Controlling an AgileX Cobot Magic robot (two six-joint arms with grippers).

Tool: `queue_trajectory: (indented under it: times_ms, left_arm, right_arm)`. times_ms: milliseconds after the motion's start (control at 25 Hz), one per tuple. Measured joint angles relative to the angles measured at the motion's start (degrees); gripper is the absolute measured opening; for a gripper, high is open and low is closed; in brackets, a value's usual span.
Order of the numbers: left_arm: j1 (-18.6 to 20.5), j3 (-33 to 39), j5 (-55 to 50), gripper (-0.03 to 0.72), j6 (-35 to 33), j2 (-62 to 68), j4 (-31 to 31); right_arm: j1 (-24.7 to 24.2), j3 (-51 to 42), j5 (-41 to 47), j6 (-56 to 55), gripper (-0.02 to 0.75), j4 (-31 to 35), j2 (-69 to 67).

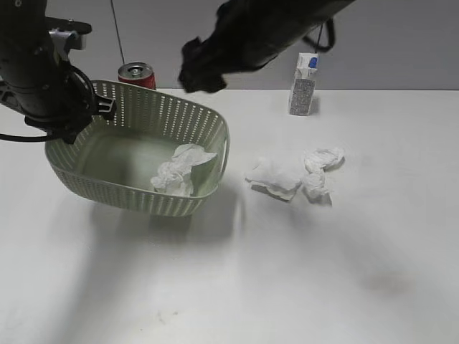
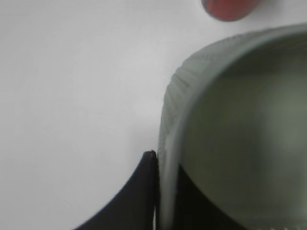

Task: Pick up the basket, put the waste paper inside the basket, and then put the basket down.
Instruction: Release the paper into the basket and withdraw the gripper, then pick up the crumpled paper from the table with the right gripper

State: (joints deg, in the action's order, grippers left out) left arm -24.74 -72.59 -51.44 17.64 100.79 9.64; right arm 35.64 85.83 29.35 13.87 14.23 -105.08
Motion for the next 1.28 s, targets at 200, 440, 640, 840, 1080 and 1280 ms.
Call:
queue_trajectory:
  times_ms: [200,440,640,840,1080,1280]
  left_arm:
    - [0.0,0.0,0.0,0.0,0.0,0.0,-0.2]
    - [0.0,0.0,0.0,0.0,0.0,0.0,-0.2]
    - [0.0,0.0,-0.3,0.0,0.0,0.0,-0.2]
    - [0.0,0.0,-1.1,0.0,0.0,0.0,-0.2]
    - [0.0,0.0,-1.2,0.0,0.0,0.0,-0.2]
    - [0.0,0.0,-1.2,0.0,0.0,0.0,-0.2]
  right_arm:
    - [-10.5,-1.8,2.4,-3.2,0.596,-0.7,0.3]
    - [-16.1,-6.8,-1.2,-8.5,0.592,-1.4,-6.7]
    - [-16.4,-7.2,-8.0,-9.9,0.59,-4.9,-14.0]
    - [-16.4,-7.3,-7.8,-17.4,0.59,-13.1,-17.4]
    - [-16.4,-7.3,-5.3,-22.8,0.59,-19.4,-18.1]
    - [-16.4,-7.3,-3.0,-24.7,0.582,-19.7,-19.2]
